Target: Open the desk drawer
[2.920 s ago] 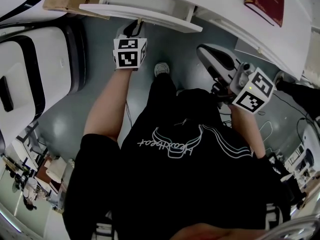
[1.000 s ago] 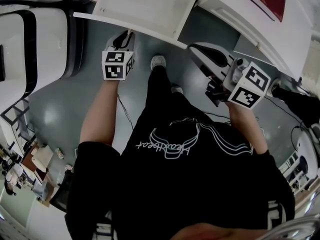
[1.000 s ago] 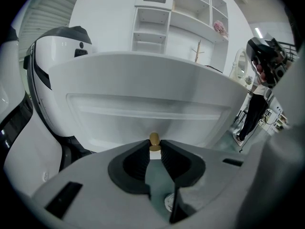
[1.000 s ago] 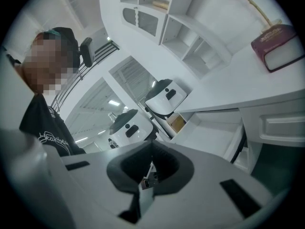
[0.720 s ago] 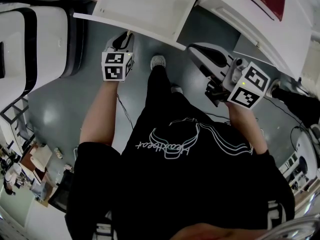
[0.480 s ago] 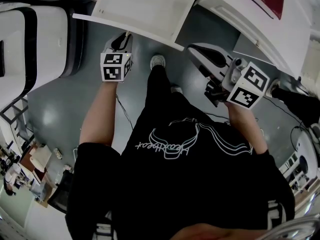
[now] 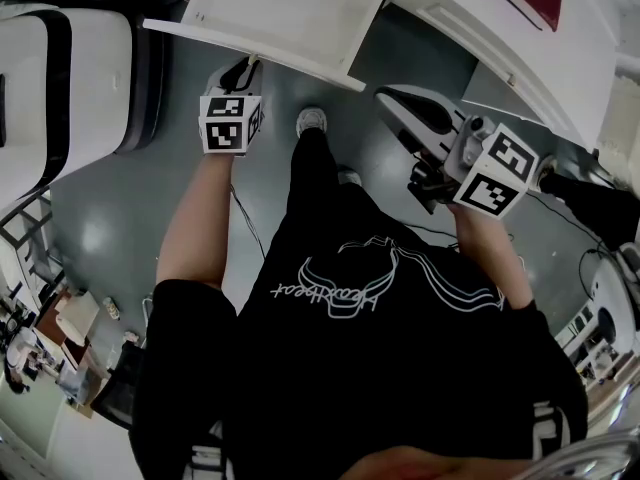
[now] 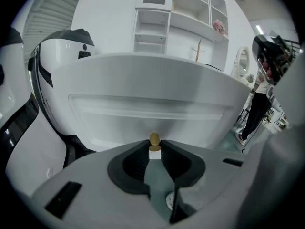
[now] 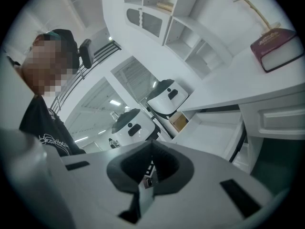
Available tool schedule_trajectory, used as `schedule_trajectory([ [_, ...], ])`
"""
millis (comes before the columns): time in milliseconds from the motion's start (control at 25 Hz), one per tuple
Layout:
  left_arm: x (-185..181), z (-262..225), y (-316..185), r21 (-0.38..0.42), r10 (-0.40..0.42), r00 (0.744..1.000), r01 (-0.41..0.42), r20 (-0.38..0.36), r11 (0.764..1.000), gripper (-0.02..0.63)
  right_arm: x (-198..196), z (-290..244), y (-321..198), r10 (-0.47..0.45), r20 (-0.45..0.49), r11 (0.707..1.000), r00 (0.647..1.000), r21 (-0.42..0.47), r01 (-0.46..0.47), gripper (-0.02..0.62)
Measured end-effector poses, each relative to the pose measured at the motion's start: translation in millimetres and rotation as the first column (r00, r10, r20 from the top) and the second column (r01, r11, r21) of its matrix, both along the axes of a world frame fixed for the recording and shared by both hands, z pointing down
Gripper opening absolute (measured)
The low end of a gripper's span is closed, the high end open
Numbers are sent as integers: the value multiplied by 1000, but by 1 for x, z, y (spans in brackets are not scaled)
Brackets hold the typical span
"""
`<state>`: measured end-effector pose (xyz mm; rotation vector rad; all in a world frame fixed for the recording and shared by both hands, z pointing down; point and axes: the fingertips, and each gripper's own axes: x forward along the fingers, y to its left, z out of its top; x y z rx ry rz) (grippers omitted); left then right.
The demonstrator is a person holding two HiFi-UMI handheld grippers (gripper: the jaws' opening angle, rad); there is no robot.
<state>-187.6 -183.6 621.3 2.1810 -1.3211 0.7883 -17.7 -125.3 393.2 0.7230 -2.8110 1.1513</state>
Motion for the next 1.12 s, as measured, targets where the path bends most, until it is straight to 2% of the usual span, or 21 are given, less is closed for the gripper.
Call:
schedule_trajectory([
  [240, 3, 0, -4, -20, -33, 999, 32, -25, 999, 85, 9, -7, 15, 6, -16, 1000, 1000, 17, -5, 5],
  [360, 6, -6, -3, -17, -36, 999, 36, -13, 999, 154, 15, -14, 27, 9, -22, 999, 1000, 33, -8, 5],
  [480, 13, -29, 1, 34, -25, 1000, 25, 2, 999, 170, 21, -28, 38, 2, -17, 998, 1000, 64, -1, 6],
  [720, 24, -116, 39, 168, -59, 996, 69, -64, 983, 176, 33, -61, 69, -28, -16, 990, 999, 135, 30, 5],
  [960, 67, -238, 113, 287, 18, 984, 35, -180, 957, 176, 40, -99, 108, -79, 2, 973, 997, 217, 76, 6],
  [1040, 79, -272, 139, 301, 43, 983, 14, -181, 953, 175, 42, -115, 122, -104, -1, 964, 995, 245, 101, 6],
  [1120, 88, -298, 160, 311, 54, 987, -5, -150, 950, 175, 45, -128, 133, -120, 0, 956, 993, 268, 116, 6],
])
